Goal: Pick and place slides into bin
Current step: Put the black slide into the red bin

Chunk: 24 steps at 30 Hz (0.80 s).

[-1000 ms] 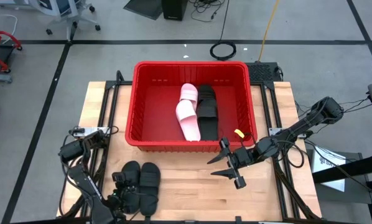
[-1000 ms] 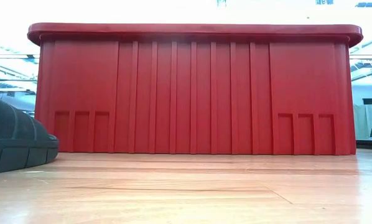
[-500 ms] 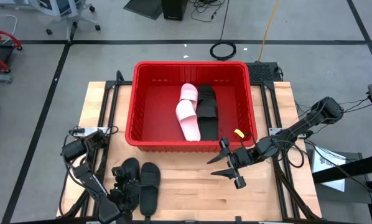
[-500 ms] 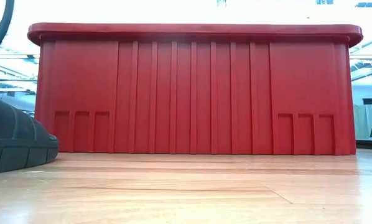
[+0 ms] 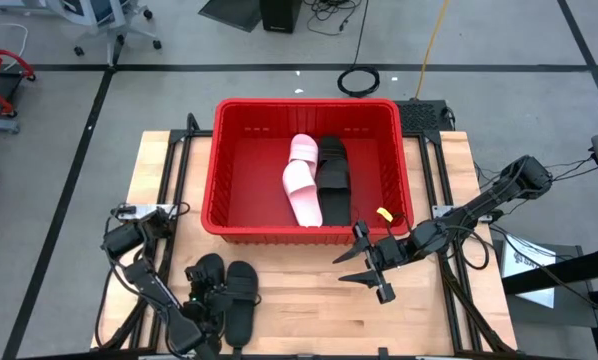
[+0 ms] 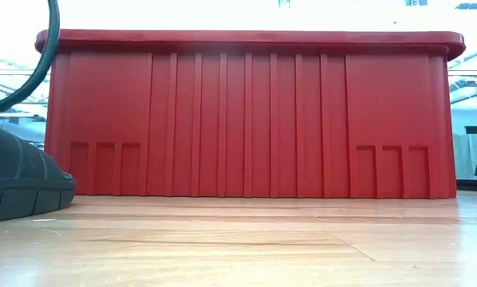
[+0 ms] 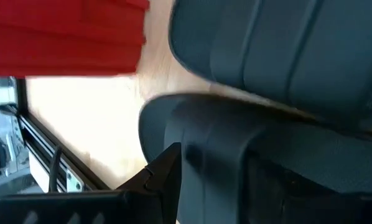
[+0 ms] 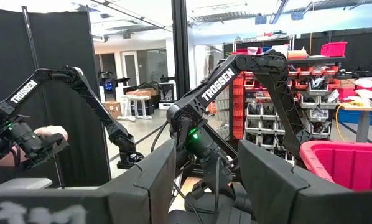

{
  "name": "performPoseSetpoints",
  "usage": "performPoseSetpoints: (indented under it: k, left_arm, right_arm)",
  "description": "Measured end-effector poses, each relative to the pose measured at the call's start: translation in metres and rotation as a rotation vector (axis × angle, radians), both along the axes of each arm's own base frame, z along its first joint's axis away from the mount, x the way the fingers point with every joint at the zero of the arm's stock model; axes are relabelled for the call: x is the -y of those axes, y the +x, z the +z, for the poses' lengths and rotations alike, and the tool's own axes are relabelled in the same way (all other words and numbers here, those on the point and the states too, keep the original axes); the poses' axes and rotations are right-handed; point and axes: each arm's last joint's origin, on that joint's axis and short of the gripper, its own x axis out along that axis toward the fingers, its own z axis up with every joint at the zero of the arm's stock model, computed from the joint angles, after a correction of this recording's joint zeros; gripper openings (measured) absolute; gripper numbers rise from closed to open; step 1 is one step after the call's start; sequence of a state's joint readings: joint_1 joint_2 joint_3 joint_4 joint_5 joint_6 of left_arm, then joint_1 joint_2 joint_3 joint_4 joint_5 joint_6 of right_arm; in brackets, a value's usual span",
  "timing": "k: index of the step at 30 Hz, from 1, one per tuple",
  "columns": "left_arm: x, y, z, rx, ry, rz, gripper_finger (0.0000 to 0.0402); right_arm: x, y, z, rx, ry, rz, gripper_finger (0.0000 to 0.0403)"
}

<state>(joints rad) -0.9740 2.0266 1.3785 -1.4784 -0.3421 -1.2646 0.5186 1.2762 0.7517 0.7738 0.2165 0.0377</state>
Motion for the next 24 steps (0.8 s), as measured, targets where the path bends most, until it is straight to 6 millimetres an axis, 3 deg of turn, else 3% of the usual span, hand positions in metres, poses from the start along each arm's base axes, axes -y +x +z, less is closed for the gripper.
performPoseSetpoints:
  k: [15,19,24]
  left_arm:
    - [-0.009,0.010,0.000,-0.037,-0.006,0.046,0.0140]
    - [-0.011,0.011,0.001,-0.030,0.002,0.068,0.0101]
    - [-0.012,0.012,0.001,-0.026,0.009,0.082,0.0015]
  right_arm:
    - [0.000,0.000,0.000,0.000,0.000,0.000,0.0164]
    - [0.000,0.000,0.000,0.000,0.000,0.000,0.0164]
    - [0.000,0.000,0.000,0.000,0.000,0.000,0.0164]
